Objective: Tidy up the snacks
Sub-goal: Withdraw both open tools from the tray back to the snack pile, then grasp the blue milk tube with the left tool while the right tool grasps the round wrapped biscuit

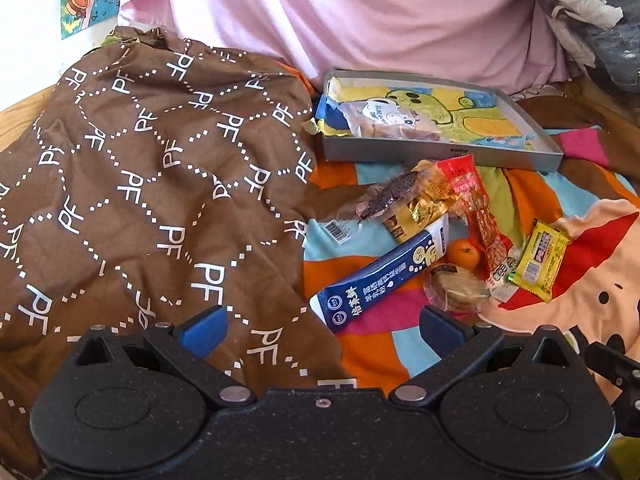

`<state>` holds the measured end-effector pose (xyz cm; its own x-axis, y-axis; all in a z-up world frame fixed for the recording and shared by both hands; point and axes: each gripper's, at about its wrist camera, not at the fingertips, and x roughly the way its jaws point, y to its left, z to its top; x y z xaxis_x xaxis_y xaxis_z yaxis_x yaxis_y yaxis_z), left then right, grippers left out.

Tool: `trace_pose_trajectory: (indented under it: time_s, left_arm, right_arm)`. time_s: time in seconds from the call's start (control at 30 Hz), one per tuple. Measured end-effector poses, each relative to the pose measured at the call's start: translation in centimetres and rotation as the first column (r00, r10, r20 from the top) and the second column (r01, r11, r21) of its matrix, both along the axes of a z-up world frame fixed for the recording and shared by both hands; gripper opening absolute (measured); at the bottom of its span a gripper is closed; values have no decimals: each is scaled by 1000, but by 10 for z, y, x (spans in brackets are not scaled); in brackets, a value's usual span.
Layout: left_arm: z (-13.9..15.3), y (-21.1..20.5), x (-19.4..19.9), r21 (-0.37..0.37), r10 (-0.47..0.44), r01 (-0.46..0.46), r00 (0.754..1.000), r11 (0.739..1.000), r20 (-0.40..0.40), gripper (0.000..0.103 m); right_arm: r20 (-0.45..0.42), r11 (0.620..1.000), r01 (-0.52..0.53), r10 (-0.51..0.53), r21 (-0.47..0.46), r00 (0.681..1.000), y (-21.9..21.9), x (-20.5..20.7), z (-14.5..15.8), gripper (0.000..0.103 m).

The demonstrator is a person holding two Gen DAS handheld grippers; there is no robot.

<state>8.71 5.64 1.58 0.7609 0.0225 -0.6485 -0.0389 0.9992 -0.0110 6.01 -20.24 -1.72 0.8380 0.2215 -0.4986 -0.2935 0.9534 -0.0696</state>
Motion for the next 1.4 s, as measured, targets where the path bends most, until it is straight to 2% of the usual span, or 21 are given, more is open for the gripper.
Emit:
trace_pose_trajectory:
  time_s: [0.3,0.57,0.73,0.9,0.97,1.07,1.23,1.4]
  left_arm:
    - [-13,2,22,26,-44,46,998,999,-48,102]
    - [-24,-2,43,73,-179,183,982,980,-59,101]
    - [-34,-12,54,72,-284,286,958,956,-33,100]
    - [-36,-17,71,179,-386,377,923,909,15,100]
    - [-37,-15,78,201,-410,398,912,895,22,100]
    - [-39,-10,88,188,-448,439,894,879,9,98]
    - [-42,-5,94,137,-530,526,848,839,-9,95]
    - [-50,-5,98,115,-543,544,839,831,-43,83]
  right_arm:
    - [-80,999,-27,26,-21,996,10,18,-12,103]
    - [-124,998,-58,55,-22,991,17,29,-17,103]
    - [-140,996,-82,76,-33,987,24,39,-20,103]
    - [-128,992,-101,92,-71,988,37,49,-21,103]
    - [-126,989,-119,107,-89,986,42,53,-22,103]
    - [-123,981,-156,141,-118,982,50,62,-21,102]
    - [-112,954,-223,204,-199,973,64,81,-19,101]
    - [-150,920,-301,270,-251,951,79,97,-28,88]
